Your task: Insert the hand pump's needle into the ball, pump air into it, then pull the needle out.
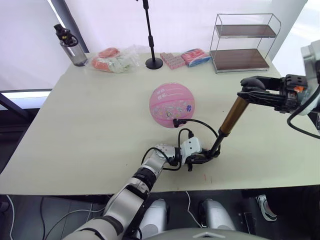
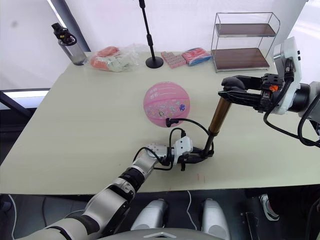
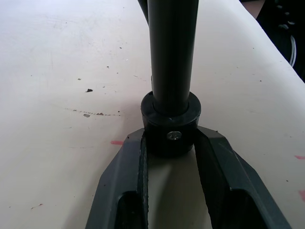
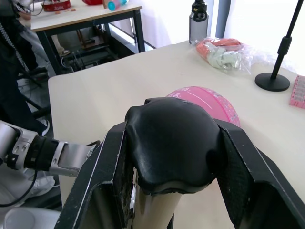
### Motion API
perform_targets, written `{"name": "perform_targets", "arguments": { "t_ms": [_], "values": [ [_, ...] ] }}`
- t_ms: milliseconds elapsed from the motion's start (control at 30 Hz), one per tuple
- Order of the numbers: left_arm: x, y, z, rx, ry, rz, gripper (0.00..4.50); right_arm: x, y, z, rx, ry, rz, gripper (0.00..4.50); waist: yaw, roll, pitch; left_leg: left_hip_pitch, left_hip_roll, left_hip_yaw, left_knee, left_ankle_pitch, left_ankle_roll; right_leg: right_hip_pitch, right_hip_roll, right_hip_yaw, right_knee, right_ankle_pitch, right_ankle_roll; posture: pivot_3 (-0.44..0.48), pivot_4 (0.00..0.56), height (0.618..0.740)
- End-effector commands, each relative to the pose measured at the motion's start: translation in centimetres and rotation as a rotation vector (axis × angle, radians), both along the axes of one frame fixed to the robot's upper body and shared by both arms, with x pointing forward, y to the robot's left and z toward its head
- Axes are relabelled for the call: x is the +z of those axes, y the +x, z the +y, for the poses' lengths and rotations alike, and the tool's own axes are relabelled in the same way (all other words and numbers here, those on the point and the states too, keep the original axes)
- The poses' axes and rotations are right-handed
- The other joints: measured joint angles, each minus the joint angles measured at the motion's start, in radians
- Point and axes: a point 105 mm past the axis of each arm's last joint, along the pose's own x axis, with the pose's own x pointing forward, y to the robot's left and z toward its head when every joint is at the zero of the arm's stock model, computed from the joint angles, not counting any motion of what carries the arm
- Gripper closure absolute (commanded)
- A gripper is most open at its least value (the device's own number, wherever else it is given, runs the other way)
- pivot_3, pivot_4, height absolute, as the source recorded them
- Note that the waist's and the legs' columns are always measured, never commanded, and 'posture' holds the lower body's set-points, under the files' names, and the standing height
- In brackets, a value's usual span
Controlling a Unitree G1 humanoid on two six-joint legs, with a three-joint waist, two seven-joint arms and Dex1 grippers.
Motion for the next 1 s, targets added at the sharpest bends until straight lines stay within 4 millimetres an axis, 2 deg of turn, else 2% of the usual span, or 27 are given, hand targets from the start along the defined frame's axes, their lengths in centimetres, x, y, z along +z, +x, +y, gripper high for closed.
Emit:
{"name": "perform_targets", "arguments": {
  "t_ms": [33, 300, 500, 600, 700, 833, 1000],
  "values": [
    [-6.2, -2.6, 3.8, 0.065, 0.208, 0.202, 3.41, -1.3, -0.4, 0.6, 0.013, -0.039, -0.023, 2.62, -0.001, 0.0, -0.001, 0.0, 0.0, 0.0, 0.0, 0.0, 0.0, 0.0, 0.0, 0.0, 0.0, 0.0, 0.0, 0.0, 0.15, 0.731],
    [-6.3, -2.5, 3.9, 0.072, 0.209, 0.201, 3.41, -7.4, 0.0, 1.8, 0.018, -0.052, 0.093, 2.62, -0.005, -0.002, -0.006, 0.002, 0.001, 0.001, 0.0, 0.0, 0.0, 0.002, 0.001, 0.0, 0.0, 0.0, 0.0, 0.0, 0.15, 0.731],
    [-6.4, -2.6, 4.0, 0.073, 0.211, 0.199, 3.41, -12.7, 0.3, 1.5, -0.016, -0.147, 0.154, 2.62, -0.007, -0.006, -0.012, 0.003, 0.001, 0.0, 0.0, 0.0, 0.0, 0.002, 0.001, 0.0, 0.0, 0.0, 0.0, 0.0, 0.15, 0.731],
    [-6.3, -2.6, 4.0, 0.074, 0.211, 0.198, 3.41, -14.5, 0.2, 1.4, -0.028, -0.183, 0.157, 2.62, -0.009, -0.007, -0.014, 0.004, 0.002, 0.0, -0.001, 0.0, 0.0, 0.003, 0.001, 0.0, 0.0, 0.0, 0.0, 0.0, 0.15, 0.731],
    [-6.4, -2.6, 4.1, 0.075, 0.213, 0.198, 3.41, -15.2, 0.2, 1.4, -0.032, -0.205, 0.14, 2.62, -0.012, -0.007, -0.014, 0.005, 0.002, 0.0, -0.001, 0.0, 0.0, 0.005, 0.001, 0.0, 0.0, 0.0, 0.0, 0.0, 0.15, 0.731],
    [-6.4, -2.7, 4.1, 0.072, 0.214, 0.2, 3.41, -14.9, 0.1, 1.3, -0.023, -0.213, 0.114, 2.62, -0.012, -0.007, -0.014, 0.006, 0.002, 0.0, -0.001, 0.0, 0.0, 0.005, 0.001, 0.0, 0.0, 0.0, 0.0, 0.0, 0.15, 0.731],
    [-6.4, -2.7, 4.1, 0.067, 0.217, 0.199, 3.41, -10.4, -0.2, 1.7, 0.027, -0.086, 0.042, 2.62, -0.012, -0.007, -0.012, 0.005, 0.001, 0.0, -0.001, 0.0, 0.0, 0.005, 0.001, 0.0, 0.0, 0.0, 0.0, 0.0, 0.15, 0.731]
  ]
}}
